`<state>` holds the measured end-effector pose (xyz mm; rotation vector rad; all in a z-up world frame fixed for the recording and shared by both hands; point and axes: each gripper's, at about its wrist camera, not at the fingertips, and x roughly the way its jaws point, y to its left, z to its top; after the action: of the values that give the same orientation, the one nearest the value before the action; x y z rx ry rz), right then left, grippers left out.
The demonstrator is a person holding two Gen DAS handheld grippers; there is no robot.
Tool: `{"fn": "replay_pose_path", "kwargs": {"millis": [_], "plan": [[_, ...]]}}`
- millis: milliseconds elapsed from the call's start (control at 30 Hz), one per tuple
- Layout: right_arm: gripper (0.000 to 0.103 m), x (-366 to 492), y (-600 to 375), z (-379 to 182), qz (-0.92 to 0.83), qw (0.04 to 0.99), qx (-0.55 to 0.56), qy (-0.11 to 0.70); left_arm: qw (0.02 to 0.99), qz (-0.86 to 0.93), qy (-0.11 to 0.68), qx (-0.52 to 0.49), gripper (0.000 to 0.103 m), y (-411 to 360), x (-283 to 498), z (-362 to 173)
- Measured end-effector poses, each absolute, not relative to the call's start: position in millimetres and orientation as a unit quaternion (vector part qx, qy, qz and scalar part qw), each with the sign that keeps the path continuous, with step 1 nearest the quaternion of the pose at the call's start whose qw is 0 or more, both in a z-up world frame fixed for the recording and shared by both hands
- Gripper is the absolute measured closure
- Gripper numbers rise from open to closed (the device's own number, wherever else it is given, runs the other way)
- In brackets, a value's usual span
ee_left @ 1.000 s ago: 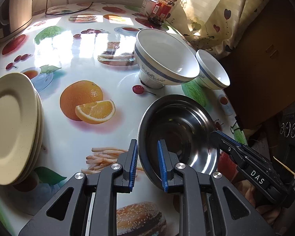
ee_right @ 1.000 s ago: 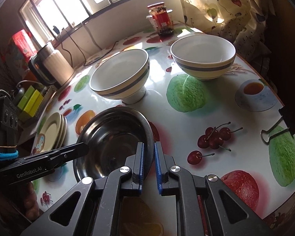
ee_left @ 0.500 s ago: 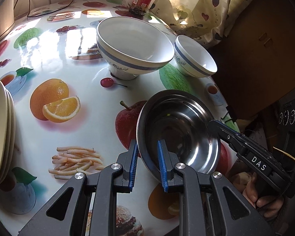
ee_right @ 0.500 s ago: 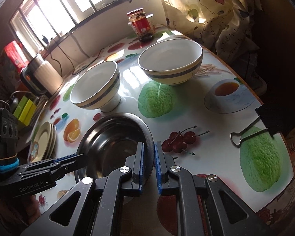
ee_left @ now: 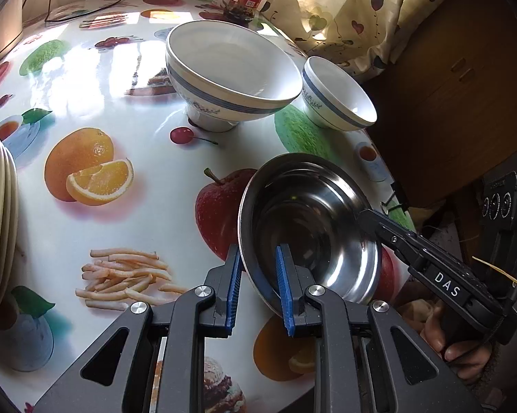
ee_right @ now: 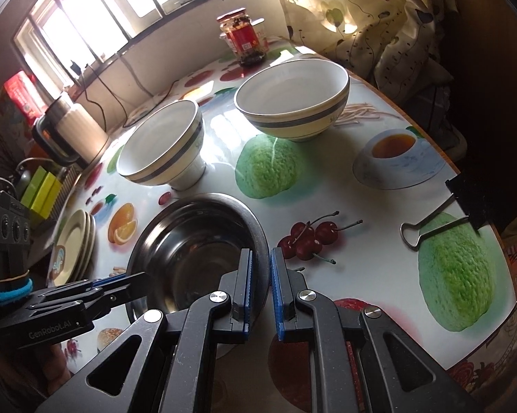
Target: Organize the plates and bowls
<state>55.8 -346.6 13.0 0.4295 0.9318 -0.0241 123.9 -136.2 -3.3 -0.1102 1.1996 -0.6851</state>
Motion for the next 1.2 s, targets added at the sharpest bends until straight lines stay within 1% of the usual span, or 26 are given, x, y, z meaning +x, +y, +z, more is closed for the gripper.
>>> {"fn": "replay_pose_path", "kwargs": {"millis": [67,133,167,200,233,333,433,500,733,867,1200], "plan": [[0.089,55.7,-347.4,14.9,-0.013,0.872,0.207,0.444,0.773,-0.316,0.547,-0.056,0.082,-132.6,125.2,0.4],[0.082,55.1,-349.3,17.8,-0.017,0.873,0.209,0.439,0.777,-0.313,0.543,-0.06,0.082,-128.4,127.1,4.3],[0.075,54.4,-350.5,19.7,-0.018,0.874,0.21,0.438,0.781,-0.309,0.54,-0.057,0.082,-126.5,127.8,6.2],[0.071,54.3,-351.5,22.4,-0.018,0.875,0.21,0.435,0.785,-0.303,0.538,-0.054,0.082,-124.6,128.8,8.4],[0.071,54.1,-352.5,25.6,-0.018,0.877,0.21,0.432,0.787,-0.3,0.536,-0.054,0.081,-122.5,130.7,10.4],[0.07,55.3,-354.5,37.3,-0.02,0.883,0.206,0.42,0.795,-0.292,0.528,-0.059,0.077,-116.4,137.2,18.6],[0.064,60.8,-354.4,51.2,-0.018,0.889,0.205,0.408,0.805,-0.285,0.516,-0.058,0.071,-111.0,145.7,29.5],[0.062,68.1,-353.0,60.8,-0.012,0.894,0.199,0.402,0.812,-0.278,0.51,-0.06,0.07,-107.7,154.4,37.0],[0.061,107.5,-340.0,84.9,-0.002,0.904,0.181,0.387,0.836,-0.251,0.484,-0.064,0.07,-101.6,192.2,61.2],[0.061,130.2,-330.5,85.9,-0.008,0.904,0.171,0.393,0.835,-0.247,0.486,-0.071,0.07,-101.0,208.7,61.3],[0.061,171.9,-318.5,78.9,-0.02,0.902,0.142,0.408,0.837,-0.232,0.493,-0.043,0.07,-114.7,236.1,51.2]]}}
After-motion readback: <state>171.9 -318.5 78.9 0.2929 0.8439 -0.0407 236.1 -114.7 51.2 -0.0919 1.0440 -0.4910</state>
